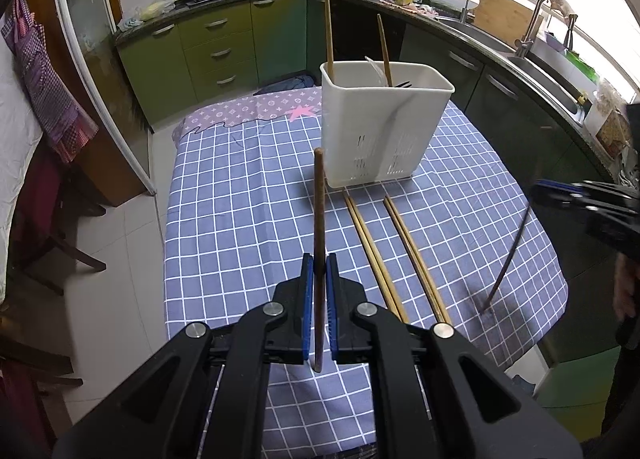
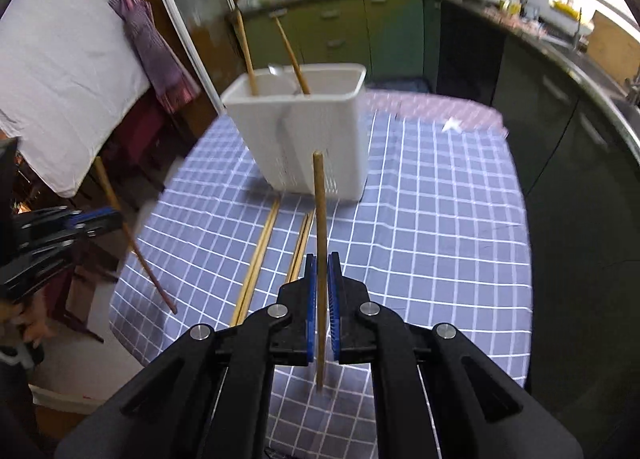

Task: Organize utensils
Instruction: 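Close the right tool on a wooden chopstick and lift it upright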

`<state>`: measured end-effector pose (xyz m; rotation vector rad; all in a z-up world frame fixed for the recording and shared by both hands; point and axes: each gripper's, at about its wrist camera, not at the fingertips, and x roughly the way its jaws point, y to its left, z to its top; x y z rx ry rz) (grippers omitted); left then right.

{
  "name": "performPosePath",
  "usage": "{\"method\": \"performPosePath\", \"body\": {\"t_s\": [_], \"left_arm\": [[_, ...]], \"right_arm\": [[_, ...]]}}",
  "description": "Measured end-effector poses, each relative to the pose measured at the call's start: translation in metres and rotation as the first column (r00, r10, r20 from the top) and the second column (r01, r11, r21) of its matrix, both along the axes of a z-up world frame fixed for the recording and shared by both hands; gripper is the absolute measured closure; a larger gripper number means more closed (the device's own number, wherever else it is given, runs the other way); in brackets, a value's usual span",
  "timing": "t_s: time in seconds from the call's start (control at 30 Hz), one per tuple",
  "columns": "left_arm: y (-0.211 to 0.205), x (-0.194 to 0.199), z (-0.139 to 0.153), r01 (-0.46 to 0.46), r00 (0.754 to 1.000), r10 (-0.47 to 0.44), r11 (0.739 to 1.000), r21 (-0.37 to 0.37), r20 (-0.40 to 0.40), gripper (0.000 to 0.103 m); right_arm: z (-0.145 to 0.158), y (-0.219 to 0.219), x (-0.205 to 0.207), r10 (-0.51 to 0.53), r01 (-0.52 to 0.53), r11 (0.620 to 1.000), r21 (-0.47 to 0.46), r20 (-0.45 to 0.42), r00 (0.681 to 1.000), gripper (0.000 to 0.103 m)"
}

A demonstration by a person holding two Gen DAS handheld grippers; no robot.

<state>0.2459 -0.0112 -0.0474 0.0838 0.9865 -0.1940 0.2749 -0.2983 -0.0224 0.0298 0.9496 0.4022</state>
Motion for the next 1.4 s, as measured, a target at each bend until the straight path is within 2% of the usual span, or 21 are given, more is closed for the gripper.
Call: {"method": "performPosePath", "body": {"t_s": [0.23,1.1,1.27,1.4], "left_arm": [[0.000,-0.002,-0.001,0.003,1.000,-0.003,1.000,-0.001,0.001,0.097],[-0.008,-0.007,0.012,0.029,0.999,-0.029,1.000,0.003,0.031,0.097],[-0.013,-0.004,0.021,0.037,0.998,-0.037,0.999,-0.012,0.041,0.097],[-0.020,0.003,0.041,0.051,0.997,-0.049,0.998,-0.030,0.066,0.097]], "right_arm": [[0.013,-0.009,-0.027,-0.002,0.003,1.000,-0.010,0.075,0.997,0.097],[0.008,-0.010,-0.024,0.006,-0.006,1.000,0.006,0.068,0.998,0.097],[0.008,-0.010,-0.024,0.010,-0.010,1.000,0.005,0.069,0.998,0.097],[0.008,-0.010,-0.024,0.014,-0.014,1.000,0.008,0.067,0.998,0.097]]}}
